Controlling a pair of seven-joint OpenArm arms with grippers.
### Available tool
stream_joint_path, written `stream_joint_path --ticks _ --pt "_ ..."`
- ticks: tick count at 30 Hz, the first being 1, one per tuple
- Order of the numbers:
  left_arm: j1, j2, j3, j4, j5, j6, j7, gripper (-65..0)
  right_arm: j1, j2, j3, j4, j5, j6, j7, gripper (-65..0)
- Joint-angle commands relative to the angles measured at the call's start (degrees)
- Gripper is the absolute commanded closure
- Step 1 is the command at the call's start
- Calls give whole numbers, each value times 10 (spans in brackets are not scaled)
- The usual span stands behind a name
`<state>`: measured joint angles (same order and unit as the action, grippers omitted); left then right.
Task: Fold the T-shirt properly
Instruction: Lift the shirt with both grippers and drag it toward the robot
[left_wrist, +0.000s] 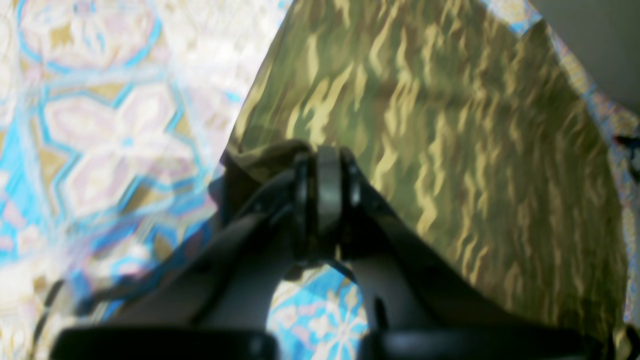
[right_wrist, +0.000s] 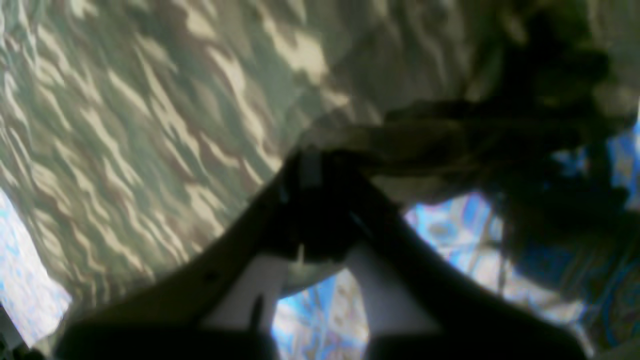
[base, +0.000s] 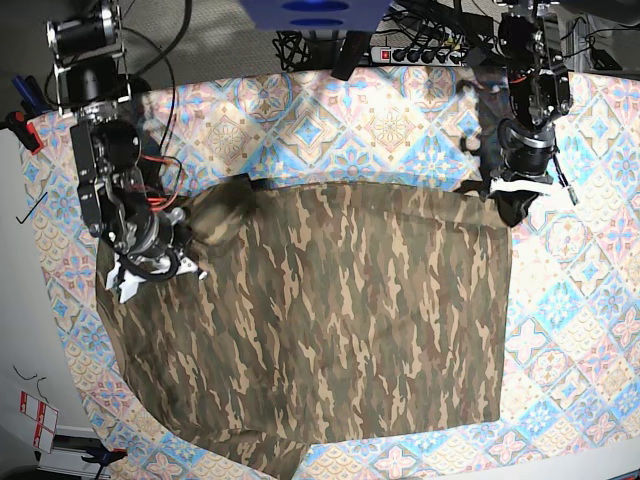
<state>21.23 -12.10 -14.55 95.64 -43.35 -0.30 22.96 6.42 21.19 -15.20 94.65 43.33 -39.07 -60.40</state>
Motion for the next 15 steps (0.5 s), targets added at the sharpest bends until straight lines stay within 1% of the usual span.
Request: stream_joint_path --ticks 1,4,8,11,13,15 --pt "-5 -5 -2 12 1 -4 -10 0 17 7 5 2 -1 13 8 0" --pt "-16 -5 -2 8 9 -3 -10 0 30 7 5 -8 -23 26 8 0" --pt "-34 -3 1 -8 52 -3 -10 0 49 3 5 -9 -104 49 8 0" --pt "-46 -3 2 -21 59 -3 -10 0 52 -18 5 -21 -145 52 26 0" --pt "-52 -3 0 -32 59 -3 -10 0 60 -22 2 -43 -160 52 41 0" --pt "-60 -3 -1 -37 59 -3 -10 0 68 -22 1 -72 -160 53 51 0"
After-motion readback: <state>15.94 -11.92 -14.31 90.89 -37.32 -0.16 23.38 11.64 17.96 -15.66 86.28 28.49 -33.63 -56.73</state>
